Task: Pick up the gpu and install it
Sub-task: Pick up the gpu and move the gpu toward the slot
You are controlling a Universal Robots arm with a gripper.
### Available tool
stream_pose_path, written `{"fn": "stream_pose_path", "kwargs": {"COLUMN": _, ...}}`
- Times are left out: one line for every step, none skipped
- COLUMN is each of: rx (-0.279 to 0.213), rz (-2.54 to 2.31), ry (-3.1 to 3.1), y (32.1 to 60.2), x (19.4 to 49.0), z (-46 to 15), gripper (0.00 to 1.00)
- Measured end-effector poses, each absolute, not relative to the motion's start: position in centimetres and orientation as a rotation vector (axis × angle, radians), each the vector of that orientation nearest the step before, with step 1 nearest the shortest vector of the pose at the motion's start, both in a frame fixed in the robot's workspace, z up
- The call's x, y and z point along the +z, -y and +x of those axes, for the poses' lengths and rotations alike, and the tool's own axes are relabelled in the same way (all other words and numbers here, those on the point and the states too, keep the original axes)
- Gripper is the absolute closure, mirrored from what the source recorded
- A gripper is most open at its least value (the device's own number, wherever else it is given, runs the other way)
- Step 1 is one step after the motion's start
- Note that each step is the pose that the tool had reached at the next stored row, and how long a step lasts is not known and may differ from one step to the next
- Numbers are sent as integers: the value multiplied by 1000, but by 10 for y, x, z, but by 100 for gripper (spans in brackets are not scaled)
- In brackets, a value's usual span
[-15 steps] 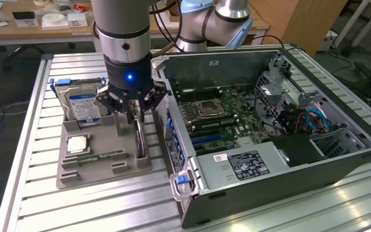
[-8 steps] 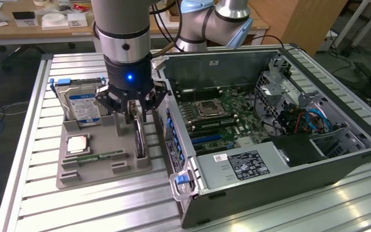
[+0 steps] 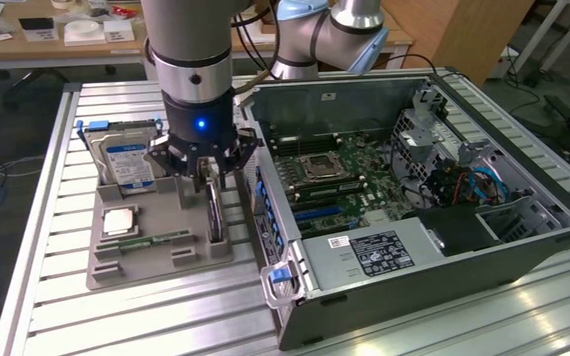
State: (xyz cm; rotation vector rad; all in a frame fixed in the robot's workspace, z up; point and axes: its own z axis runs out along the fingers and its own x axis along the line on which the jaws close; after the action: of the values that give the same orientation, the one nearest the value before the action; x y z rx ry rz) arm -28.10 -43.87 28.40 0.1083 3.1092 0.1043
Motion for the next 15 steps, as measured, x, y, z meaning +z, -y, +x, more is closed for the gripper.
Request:
{"fn": "stream_pose_path", "kwargs": {"rx": 105, "rz": 108, "ry": -3109, "y": 439, "x": 282, "z": -281, "gripper": 57}}
{"fn": "stream_pose_path", "kwargs": {"rx": 109, "rz": 108, "ry": -3109, "y": 439, "x": 281, "z": -281, "gripper": 57}}
{"fn": "stream_pose_path", "kwargs": {"rx": 113, "rz": 108, "ry": -3109, "y": 439, "x": 280, "z": -281, "gripper": 57}}
{"fn": "stream_pose_path", "kwargs": {"rx": 117, "rz": 108, "ry": -3109, "y": 439, "x": 279, "z": -281, "gripper": 57}}
{"fn": "stream_pose_path", "kwargs": {"rx": 119, "rz": 109, "ry": -3109, "y": 438, "x": 278, "z": -281, "gripper": 57}}
{"fn": "stream_pose_path", "kwargs": {"rx": 119, "rz": 109, "ry": -3109, "y": 438, "x": 278, "z": -281, "gripper": 57}}
{"fn": "stream_pose_path", "kwargs": {"rx": 120, "rz": 109, "ry": -3109, "y": 437, "x": 277, "z": -281, "gripper": 57}}
{"fn": "stream_pose_path", "kwargs": {"rx": 120, "rz": 109, "ry": -3109, "y": 436, "x": 276, "z": -281, "gripper": 57}}
{"fn": "stream_pose_path", "kwargs": {"rx": 121, "rz": 108, "ry": -3109, "y": 436, "x": 274, "z": -281, "gripper": 57}}
{"fn": "stream_pose_path", "kwargs": {"rx": 122, "rz": 108, "ry": -3109, "y": 436, "x": 273, "z": -281, "gripper": 57}}
{"fn": "stream_pose_path", "kwargs": {"rx": 123, "rz": 108, "ry": -3109, "y": 435, "x": 271, "z": -281, "gripper": 57}}
{"fn": "stream_pose_path", "kwargs": {"rx": 124, "rz": 108, "ry": -3109, "y": 435, "x": 269, "z": -281, "gripper": 57}}
{"fn": "stream_pose_path", "kwargs": {"rx": 124, "rz": 109, "ry": -3109, "y": 435, "x": 267, "z": -281, "gripper": 57}}
{"fn": "stream_pose_path", "kwargs": {"rx": 125, "rz": 109, "ry": -3109, "y": 435, "x": 265, "z": -281, "gripper": 57}}
{"fn": "stream_pose_path", "kwargs": {"rx": 127, "rz": 109, "ry": -3109, "y": 435, "x": 264, "z": -281, "gripper": 57}}
